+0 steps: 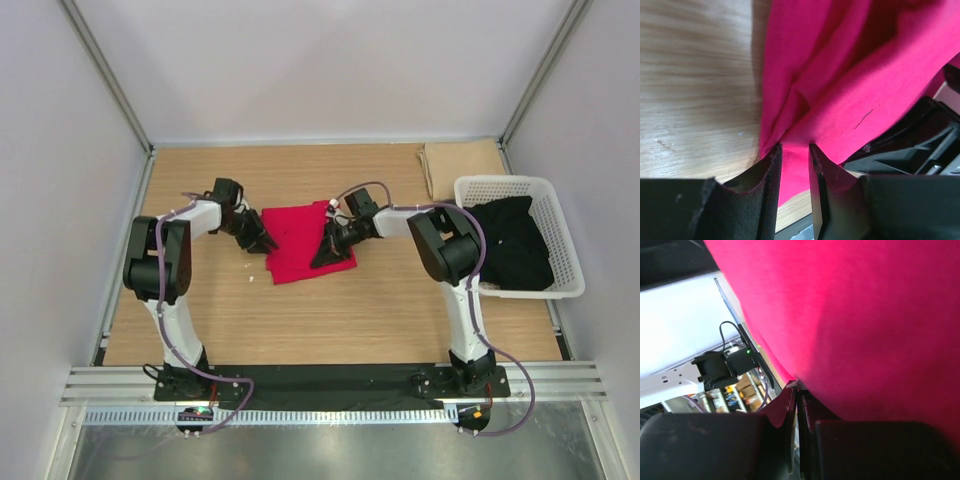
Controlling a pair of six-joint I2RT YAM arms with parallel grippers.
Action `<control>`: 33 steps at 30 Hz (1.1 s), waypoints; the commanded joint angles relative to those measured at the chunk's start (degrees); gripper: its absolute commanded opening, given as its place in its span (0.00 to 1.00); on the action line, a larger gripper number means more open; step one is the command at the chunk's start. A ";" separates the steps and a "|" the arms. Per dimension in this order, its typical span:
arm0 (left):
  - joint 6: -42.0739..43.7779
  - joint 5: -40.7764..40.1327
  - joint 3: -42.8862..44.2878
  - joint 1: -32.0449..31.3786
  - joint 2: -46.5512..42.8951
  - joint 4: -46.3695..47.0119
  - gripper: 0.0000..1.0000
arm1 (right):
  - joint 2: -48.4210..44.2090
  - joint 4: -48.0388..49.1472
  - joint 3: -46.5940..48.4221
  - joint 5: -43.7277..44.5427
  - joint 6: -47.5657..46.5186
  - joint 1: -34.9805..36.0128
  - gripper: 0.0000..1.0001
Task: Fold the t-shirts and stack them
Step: Fold the tshirt
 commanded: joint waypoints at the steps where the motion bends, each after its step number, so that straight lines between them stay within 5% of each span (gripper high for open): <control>1: 2.71 -2.50 2.65 -0.51 1.69 -1.09 0.29 | -1.10 6.45 -2.66 -1.37 1.11 -1.55 0.09; 14: 0.43 0.56 6.25 -0.52 -9.03 -3.04 0.32 | -11.90 4.43 -5.21 1.09 0.93 -4.80 0.10; 26: -0.99 0.05 13.98 -0.52 6.69 3.21 0.31 | -7.60 6.19 -12.52 4.51 -1.53 -8.32 0.16; 31: 4.81 -1.53 19.69 -0.52 9.78 -2.14 0.32 | -9.18 -3.90 -3.68 8.90 -5.73 -8.41 0.24; 33: 6.05 -1.89 21.36 -0.52 8.56 -4.78 0.36 | -9.62 -10.21 0.74 11.88 -9.16 -8.58 0.35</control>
